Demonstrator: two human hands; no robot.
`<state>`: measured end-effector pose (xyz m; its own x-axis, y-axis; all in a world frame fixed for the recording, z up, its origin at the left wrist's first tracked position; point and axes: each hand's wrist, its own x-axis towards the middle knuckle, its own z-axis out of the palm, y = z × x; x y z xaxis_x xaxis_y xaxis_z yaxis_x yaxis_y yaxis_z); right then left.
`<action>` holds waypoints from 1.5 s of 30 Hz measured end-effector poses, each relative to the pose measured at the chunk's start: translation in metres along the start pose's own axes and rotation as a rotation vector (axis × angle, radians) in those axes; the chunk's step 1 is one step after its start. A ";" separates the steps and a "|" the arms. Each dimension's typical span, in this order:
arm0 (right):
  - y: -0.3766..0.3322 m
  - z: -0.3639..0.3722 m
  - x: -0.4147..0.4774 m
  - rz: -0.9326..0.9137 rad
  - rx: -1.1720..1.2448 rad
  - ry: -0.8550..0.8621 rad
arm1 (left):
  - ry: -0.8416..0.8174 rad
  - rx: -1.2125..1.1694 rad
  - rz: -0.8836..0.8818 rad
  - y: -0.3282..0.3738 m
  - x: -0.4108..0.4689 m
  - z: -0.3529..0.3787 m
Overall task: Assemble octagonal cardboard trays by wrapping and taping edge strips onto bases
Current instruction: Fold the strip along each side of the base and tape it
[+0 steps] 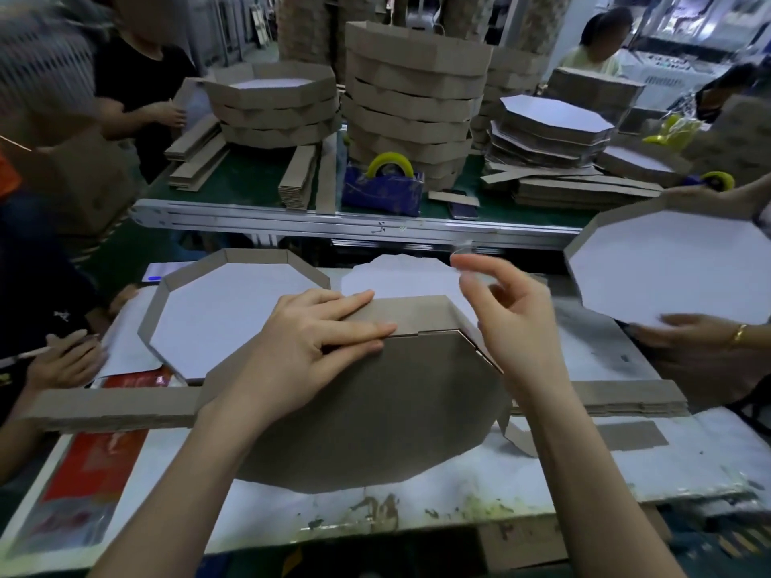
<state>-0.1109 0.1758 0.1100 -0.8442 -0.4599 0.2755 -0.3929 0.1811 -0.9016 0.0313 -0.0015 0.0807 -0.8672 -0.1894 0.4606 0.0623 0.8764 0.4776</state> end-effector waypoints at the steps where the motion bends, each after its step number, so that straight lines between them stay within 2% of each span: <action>1: 0.003 0.000 0.006 -0.086 -0.140 0.010 | -0.003 0.000 0.003 0.000 -0.001 0.000; 3: 0.007 0.001 0.017 -0.102 -0.236 -0.102 | -0.011 0.004 0.006 0.001 -0.001 0.001; 6: 0.009 0.003 0.028 0.006 -0.328 -0.331 | -0.015 -0.007 -0.008 0.001 -0.001 0.002; 8: 0.008 0.005 0.031 0.052 -0.308 -0.402 | -0.005 -0.012 -0.003 0.000 0.000 0.003; 13: 0.002 0.007 0.031 0.078 -0.126 -0.405 | 0.022 0.006 0.039 -0.003 -0.001 0.003; 23: 0.007 0.008 0.033 0.068 -0.107 -0.432 | -0.012 0.127 0.100 -0.007 -0.001 0.006; 36: 0.010 0.021 0.038 0.090 0.041 -0.375 | 0.090 0.058 0.114 -0.022 -0.003 0.006; 45: 0.003 0.023 0.041 0.052 -0.063 -0.444 | 0.114 0.035 0.109 -0.024 -0.006 0.003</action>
<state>-0.1379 0.1375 0.1110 -0.6306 -0.7746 0.0480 -0.3870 0.2603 -0.8845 0.0330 -0.0197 0.0644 -0.7946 -0.1396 0.5908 0.1340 0.9089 0.3950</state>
